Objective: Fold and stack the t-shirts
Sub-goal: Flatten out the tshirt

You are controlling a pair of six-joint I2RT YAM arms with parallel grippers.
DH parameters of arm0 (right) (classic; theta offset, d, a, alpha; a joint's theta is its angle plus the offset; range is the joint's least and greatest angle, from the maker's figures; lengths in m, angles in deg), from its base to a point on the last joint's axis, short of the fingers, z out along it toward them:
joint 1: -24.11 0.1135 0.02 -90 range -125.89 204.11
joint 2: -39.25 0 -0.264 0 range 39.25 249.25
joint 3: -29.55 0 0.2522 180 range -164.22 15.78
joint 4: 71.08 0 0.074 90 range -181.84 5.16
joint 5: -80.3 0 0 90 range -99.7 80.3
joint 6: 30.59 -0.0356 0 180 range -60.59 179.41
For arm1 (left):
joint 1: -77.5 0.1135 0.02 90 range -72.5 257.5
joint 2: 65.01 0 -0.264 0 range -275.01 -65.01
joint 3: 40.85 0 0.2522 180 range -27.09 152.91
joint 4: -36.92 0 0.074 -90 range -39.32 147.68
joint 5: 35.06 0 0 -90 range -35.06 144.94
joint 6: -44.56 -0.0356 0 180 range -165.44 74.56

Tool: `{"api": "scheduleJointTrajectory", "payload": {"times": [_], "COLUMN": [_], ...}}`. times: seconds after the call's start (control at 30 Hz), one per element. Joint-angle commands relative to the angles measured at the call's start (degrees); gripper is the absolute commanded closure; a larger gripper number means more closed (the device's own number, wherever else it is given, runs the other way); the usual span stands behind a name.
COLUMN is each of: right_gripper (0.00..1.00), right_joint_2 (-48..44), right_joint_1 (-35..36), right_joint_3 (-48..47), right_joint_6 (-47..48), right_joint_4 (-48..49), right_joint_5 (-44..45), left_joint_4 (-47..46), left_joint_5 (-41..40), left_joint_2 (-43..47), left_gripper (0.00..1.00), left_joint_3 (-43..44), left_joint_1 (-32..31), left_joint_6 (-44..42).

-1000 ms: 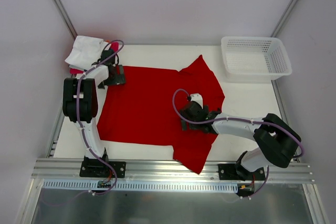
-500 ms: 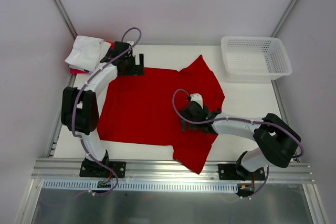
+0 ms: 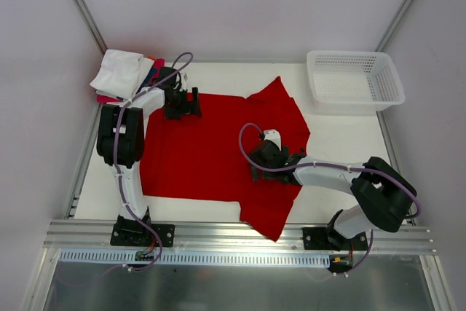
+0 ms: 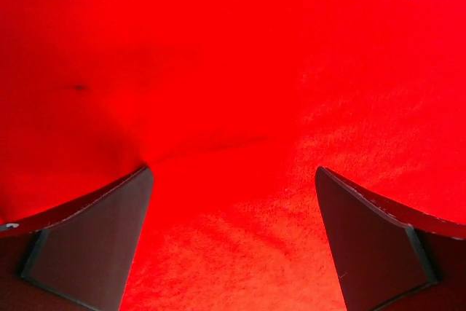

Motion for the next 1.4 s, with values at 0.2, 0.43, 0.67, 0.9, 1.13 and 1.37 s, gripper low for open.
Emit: {"api": "scheduleJointTrajectory", "payload": {"times": [0.2,0.43,0.67,0.9,1.13,1.37], "right_gripper": [0.11,0.11,0.12,0.12,0.1,0.11], "right_joint_2": [3.0,3.1,4.3,4.3,-3.0,4.7], "right_joint_1": [-0.5,-0.5,-0.5,-0.6,-5.5,-21.7], "right_joint_3": [4.5,4.5,3.6,1.7,-4.5,-26.0], "right_joint_6": [-2.1,-2.0,-1.6,-0.1,5.4,12.3], "right_joint_4": [-8.0,-7.6,-7.6,-8.8,-10.5,-16.6], "right_joint_5": [-5.0,-5.2,-5.1,-5.1,-12.0,-28.9], "left_joint_4": [4.3,5.5,3.1,1.5,-0.8,-2.6], "left_joint_5": [-9.0,-11.6,2.1,8.1,-6.4,-12.2], "left_joint_2": [3.5,6.2,12.3,21.3,34.7,44.1], "left_gripper": [0.01,0.01,0.01,0.01,0.01,0.01], "left_joint_3": [-4.9,-5.7,-1.9,1.6,-15.3,-28.6], "left_joint_1": [4.7,3.8,-0.6,-5.9,-14.6,-16.3], "left_joint_6": [2.4,1.8,0.3,1.4,6.6,6.8]}}
